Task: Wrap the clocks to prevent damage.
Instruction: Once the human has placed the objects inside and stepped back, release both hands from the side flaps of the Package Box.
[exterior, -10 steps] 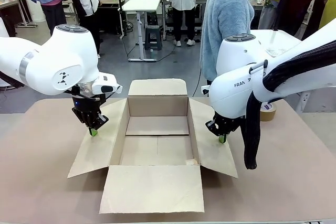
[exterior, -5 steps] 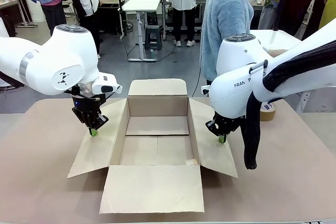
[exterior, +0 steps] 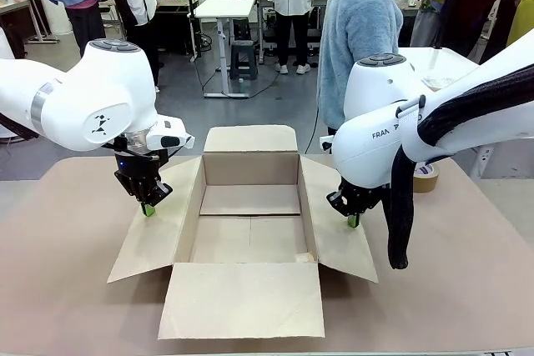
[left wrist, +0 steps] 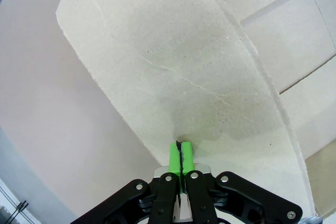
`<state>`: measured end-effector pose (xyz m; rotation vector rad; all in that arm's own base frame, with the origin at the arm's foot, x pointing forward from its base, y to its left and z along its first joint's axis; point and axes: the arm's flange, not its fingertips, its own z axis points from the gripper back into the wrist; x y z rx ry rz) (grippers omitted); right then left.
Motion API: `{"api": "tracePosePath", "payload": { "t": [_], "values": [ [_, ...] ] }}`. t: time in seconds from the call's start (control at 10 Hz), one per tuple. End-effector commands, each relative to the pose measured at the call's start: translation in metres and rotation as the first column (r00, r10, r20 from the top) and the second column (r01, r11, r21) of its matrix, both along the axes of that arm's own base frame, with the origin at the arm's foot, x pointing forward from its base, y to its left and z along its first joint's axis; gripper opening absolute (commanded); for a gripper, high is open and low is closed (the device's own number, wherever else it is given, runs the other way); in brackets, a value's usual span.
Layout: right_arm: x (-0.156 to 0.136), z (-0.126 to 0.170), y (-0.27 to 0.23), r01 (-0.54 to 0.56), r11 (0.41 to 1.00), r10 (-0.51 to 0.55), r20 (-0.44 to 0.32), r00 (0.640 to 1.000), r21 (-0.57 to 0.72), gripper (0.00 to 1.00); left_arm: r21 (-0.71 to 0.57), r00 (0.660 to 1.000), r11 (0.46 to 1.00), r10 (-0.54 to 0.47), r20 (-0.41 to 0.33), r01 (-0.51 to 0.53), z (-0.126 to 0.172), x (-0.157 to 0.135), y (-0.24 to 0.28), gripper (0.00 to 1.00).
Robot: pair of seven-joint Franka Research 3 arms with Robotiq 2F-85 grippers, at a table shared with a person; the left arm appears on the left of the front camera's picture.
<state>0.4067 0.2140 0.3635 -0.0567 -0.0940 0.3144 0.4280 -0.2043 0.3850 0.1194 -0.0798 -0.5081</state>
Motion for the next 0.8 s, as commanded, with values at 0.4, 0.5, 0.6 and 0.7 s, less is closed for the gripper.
{"api": "tracePosePath", "payload": {
  "t": [0.4, 0.5, 0.6, 0.7],
  "values": [
    [-0.0019, -0.0015, 0.0019, 0.009, 1.0, -0.009, 0.0, 1.0, -0.011, 0.01, 0.007, 1.0, 1.0, -0.005, 0.008, 0.005, 0.0019, -0.0008, 0.0008, 0.0],
    [-0.0019, -0.0015, 0.0019, 0.009, 1.0, -0.009, 0.0, 1.0, -0.011, 0.01, 0.007, 1.0, 1.0, -0.005, 0.008, 0.005, 0.0019, -0.0008, 0.0008, 0.0],
    [-0.0019, -0.0015, 0.0019, 0.009, 1.0, -0.009, 0.0, 1.0, -0.011, 0.01, 0.007, 1.0, 1.0, -0.005, 0.008, 0.005, 0.0019, -0.0008, 0.0008, 0.0],
    [-0.0019, -0.0015, 0.0019, 0.009, 1.0, -0.009, 0.0, 1.0, -0.011, 0.01, 0.007, 1.0, 1.0, -0.005, 0.008, 0.005, 0.0019, -0.0008, 0.0008, 0.0]
  ]
}}
